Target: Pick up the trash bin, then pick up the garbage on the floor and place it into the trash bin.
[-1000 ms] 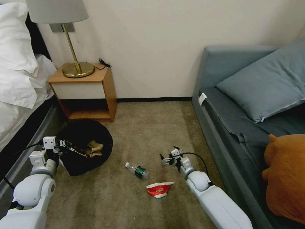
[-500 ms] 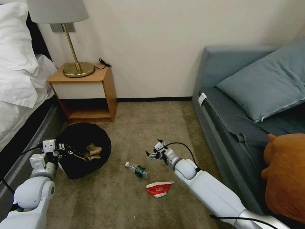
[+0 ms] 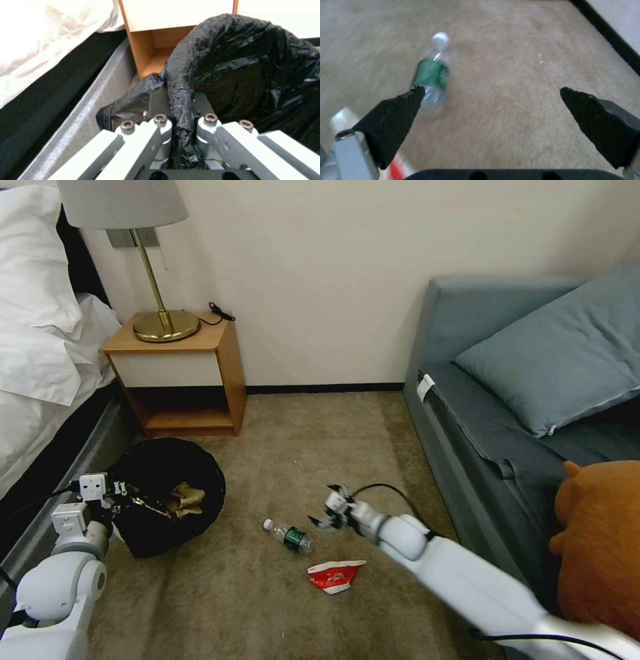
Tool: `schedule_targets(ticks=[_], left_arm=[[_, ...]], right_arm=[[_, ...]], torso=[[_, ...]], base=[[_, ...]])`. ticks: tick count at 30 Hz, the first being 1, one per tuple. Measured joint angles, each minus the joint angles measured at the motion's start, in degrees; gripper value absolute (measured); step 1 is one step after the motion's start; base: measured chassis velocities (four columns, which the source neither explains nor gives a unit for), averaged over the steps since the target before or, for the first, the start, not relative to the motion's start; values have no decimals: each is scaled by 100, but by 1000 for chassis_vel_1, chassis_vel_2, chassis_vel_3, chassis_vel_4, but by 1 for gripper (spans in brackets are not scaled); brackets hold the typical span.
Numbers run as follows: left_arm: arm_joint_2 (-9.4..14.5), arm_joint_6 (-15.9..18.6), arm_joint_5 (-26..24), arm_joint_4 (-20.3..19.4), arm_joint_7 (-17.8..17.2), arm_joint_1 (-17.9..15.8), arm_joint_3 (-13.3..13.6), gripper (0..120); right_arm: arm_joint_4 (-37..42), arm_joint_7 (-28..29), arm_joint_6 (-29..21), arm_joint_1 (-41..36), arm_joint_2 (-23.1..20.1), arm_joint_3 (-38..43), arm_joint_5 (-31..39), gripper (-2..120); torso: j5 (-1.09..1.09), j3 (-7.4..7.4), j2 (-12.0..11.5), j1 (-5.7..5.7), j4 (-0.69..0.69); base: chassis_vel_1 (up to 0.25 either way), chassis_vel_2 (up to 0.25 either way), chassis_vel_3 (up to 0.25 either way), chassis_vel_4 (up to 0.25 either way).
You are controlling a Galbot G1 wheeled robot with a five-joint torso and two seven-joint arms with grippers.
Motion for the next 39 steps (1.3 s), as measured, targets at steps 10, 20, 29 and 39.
schedule_targets(ticks=[10,20,29,39], left_arm=[[-57,80,181,190,-2,-281,190,4],[-67,83,283,291,30,-298,259,4],[-95,46,299,268,82,-218,317,4],[-31,-28,247,288,106,-169,285,4]], right_arm=[[710,-924,109,-566,-536,210,-527,100],[-71,-1395,553,-566,-186,190,-953,100],[-1237,-1431,936,-398,427,77,-1266,100],[-2149,-1265,1206,-373,965,128,-1516,100]], torso=[[-2,0,0,0,1],[-1,0,0,0,2],[-2,0,0,0,3],[-2,0,0,0,3]], base=[[0,0,0,0],[0,0,0,0],[0,0,0,0],[0,0,0,0]])
